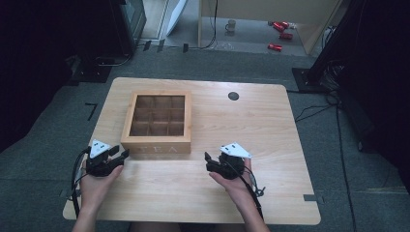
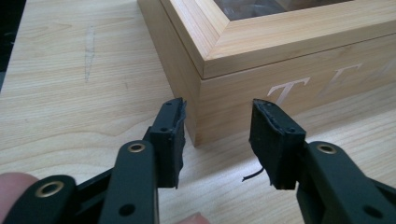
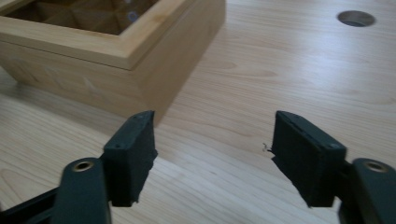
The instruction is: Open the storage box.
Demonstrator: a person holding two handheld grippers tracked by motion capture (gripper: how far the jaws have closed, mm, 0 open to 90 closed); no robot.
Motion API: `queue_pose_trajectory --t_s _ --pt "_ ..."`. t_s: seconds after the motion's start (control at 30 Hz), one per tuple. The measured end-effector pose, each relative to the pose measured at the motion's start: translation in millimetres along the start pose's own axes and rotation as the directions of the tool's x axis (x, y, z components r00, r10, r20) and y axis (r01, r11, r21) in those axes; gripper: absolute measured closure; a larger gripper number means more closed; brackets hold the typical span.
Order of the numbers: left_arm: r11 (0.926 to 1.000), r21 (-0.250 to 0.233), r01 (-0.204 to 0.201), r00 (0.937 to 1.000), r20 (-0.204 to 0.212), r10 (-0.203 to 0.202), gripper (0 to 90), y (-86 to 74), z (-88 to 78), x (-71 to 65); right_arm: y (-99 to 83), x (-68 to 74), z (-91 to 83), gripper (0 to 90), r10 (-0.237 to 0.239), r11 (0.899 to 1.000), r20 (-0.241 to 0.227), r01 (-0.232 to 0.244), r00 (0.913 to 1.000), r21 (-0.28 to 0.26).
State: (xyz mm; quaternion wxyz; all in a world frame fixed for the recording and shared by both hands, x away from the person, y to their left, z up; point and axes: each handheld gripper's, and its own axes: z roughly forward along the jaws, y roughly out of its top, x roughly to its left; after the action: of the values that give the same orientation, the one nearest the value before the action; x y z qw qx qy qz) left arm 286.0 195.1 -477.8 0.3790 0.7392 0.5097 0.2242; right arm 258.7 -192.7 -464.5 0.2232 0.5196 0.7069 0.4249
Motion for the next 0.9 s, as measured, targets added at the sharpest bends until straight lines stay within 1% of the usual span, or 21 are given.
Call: queue_pose_trajectory --t_s 0.03,0.07,0.13,0.17,0.2,0.23,0.27,0.3,0.33,0.4,0.43,0.53,0.6,0.63,0.7,0.73,0.77,0.8,0.87,0.9 --pt "1.0000 0.003 0.001 0.9999 0.013 -0.001 60.1 1.2 2.2 -0.1 2.2 8.6 6.9 38.5 -0.011 1.000 -0.018 0.011 0.9998 0.000" --pt "1.0000 0.003 0.001 0.9999 0.013 -0.001 61.3 1.2 2.2 -0.1 2.2 8.6 6.9 38.5 -0.011 1.000 -0.018 0.011 0.9998 0.000" --pt "1.0000 0.004 -0.005 0.9999 0.016 0.004 62.2 2.7 3.7 -0.2 4.4 16.4 12.9 41.8 -0.023 1.000 -0.026 0.023 0.9994 0.001" --pt "1.0000 0.004 -0.003 0.9999 0.012 0.003 63.5 3.9 5.0 0.5 6.7 22.1 17.8 46.4 -0.028 1.000 -0.034 0.028 0.9991 0.000" --pt "1.0000 0.004 -0.003 0.9999 0.012 0.003 64.4 3.9 5.0 0.5 6.7 22.1 17.8 46.4 -0.028 1.000 -0.034 0.028 0.9991 0.000" --pt "1.0000 0.004 -0.003 0.9999 0.013 0.003 65.2 4.3 5.5 1.4 8.5 26.5 22.7 51.3 -0.018 1.000 -0.028 0.018 0.9995 0.001" --pt "1.0000 0.004 -0.001 0.9999 0.016 0.001 65.2 4.6 6.0 2.3 8.5 26.5 22.7 51.3 -0.018 1.000 -0.028 0.018 0.9995 0.001" --pt "1.0000 0.007 0.006 0.9997 0.023 -0.006 65.8 5.0 6.9 3.9 8.9 28.3 24.9 53.7 -0.010 1.000 -0.025 0.010 0.9996 -0.005" --pt "0.9999 0.011 0.006 0.9996 0.026 -0.006 66.2 5.4 6.9 4.3 9.4 30.6 29.0 54.1 0.008 1.000 -0.040 -0.009 0.9992 -0.008" --pt "0.9999 0.012 0.003 0.9996 0.029 -0.004 66.0 5.7 7.0 4.7 9.5 31.2 30.7 54.1 0.012 1.000 -0.044 -0.012 0.9990 -0.007" --pt "0.9999 0.013 -0.003 0.9994 0.034 0.002 65.9 6.1 7.2 5.6 9.3 32.7 35.7 54.0 0.025 1.000 -0.063 -0.025 0.9977 0.001" --pt "0.9999 0.011 0.000 0.9991 0.043 -0.001 66.1 6.0 7.3 6.9 8.7 34.7 40.9 55.4 0.024 1.000 -0.065 -0.024 0.9976 0.008" --pt "1.0000 0.010 -0.001 0.9991 0.042 0.000 66.2 5.9 7.2 6.8 7.5 37.2 43.6 56.0 0.011 1.000 -0.082 -0.010 0.9966 0.008" --pt "1.0000 0.010 -0.001 0.9991 0.042 0.000 66.2 5.9 7.2 6.8 7.5 37.2 43.6 56.0 0.011 1.000 -0.082 -0.010 0.9966 0.008" --pt "1.0000 0.009 -0.001 0.9989 0.046 0.001 66.2 5.8 7.4 7.4 3.1 40.7 49.5 55.8 0.007 1.000 -0.099 -0.005 0.9951 0.019" --pt "0.9999 0.004 0.009 0.9979 0.064 -0.009 66.3 5.2 7.4 9.8 1.7 41.3 51.9 55.7 0.009 1.000 -0.105 -0.006 0.9944 0.024" --pt "0.9999 0.004 0.009 0.9979 0.064 -0.009 66.4 5.2 7.4 9.8 0.6 41.9 54.3 55.7 0.012 1.000 -0.109 -0.009 0.9940 0.028" --pt "0.9997 0.003 0.024 0.9963 0.082 -0.024 66.6 4.8 7.3 12.3 -0.1 42.7 56.3 55.9 0.017 0.999 -0.114 -0.013 0.9933 0.031" --pt "0.9981 -0.007 0.061 0.9910 0.120 -0.059 67.9 3.3 7.1 17.7 -0.4 44.9 59.1 56.4 0.017 1.000 -0.120 -0.013 0.9926 0.028" --pt "0.9981 -0.007 0.061 0.9910 0.120 -0.059 68.2 3.3 7.1 17.7 -0.4 44.9 59.1 56.4 0.017 1.000 -0.120 -0.013 0.9926 0.028"
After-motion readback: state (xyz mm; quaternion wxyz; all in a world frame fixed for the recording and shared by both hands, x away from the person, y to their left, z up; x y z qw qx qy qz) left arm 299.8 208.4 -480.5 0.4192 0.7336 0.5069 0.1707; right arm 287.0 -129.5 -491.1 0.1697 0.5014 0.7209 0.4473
